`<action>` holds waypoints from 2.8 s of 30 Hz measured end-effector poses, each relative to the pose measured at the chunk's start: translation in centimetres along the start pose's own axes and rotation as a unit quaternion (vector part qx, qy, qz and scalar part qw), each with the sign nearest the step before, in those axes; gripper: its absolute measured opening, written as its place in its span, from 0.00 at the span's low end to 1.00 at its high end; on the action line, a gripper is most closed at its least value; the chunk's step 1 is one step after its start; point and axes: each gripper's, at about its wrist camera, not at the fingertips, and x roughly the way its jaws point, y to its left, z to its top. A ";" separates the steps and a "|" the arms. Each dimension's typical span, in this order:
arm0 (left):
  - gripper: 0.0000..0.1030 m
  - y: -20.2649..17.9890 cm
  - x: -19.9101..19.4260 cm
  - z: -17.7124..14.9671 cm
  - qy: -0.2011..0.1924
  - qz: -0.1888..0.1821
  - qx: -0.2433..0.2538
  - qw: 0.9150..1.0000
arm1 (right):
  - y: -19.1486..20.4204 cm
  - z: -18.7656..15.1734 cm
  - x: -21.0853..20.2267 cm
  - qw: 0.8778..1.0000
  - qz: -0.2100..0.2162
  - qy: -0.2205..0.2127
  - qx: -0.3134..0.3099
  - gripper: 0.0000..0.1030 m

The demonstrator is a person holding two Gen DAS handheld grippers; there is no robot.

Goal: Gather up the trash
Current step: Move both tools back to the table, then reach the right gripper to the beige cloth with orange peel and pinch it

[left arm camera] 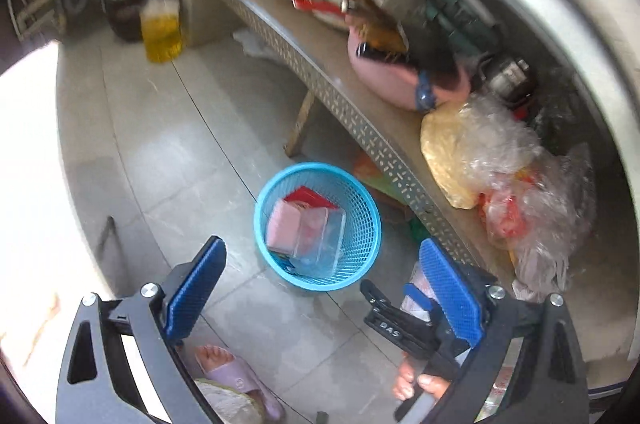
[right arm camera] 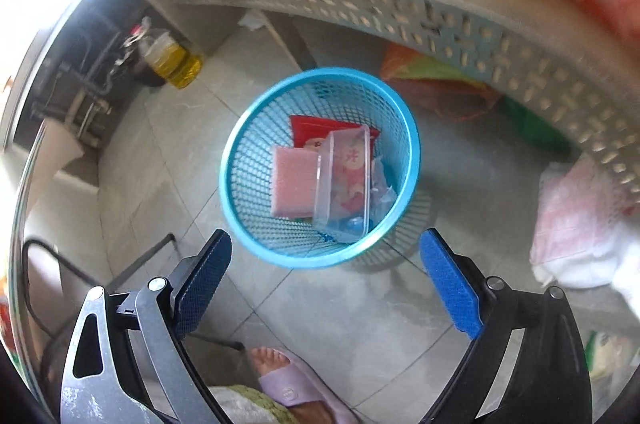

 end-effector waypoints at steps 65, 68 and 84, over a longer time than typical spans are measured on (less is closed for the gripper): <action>0.55 19.6 -22.4 -24.9 -0.272 0.122 -0.163 0.941 | 38.6 -2.5 -1.4 0.886 0.139 0.053 -0.439 0.41; 0.49 20.1 -22.0 -24.9 -0.265 0.122 -0.166 0.942 | 38.6 -3.3 -0.7 0.874 0.130 0.037 -0.467 0.39; 0.35 19.3 -21.7 -25.7 -0.252 0.114 -0.170 0.946 | 30.3 -9.1 -6.7 0.887 0.116 0.081 -0.440 0.00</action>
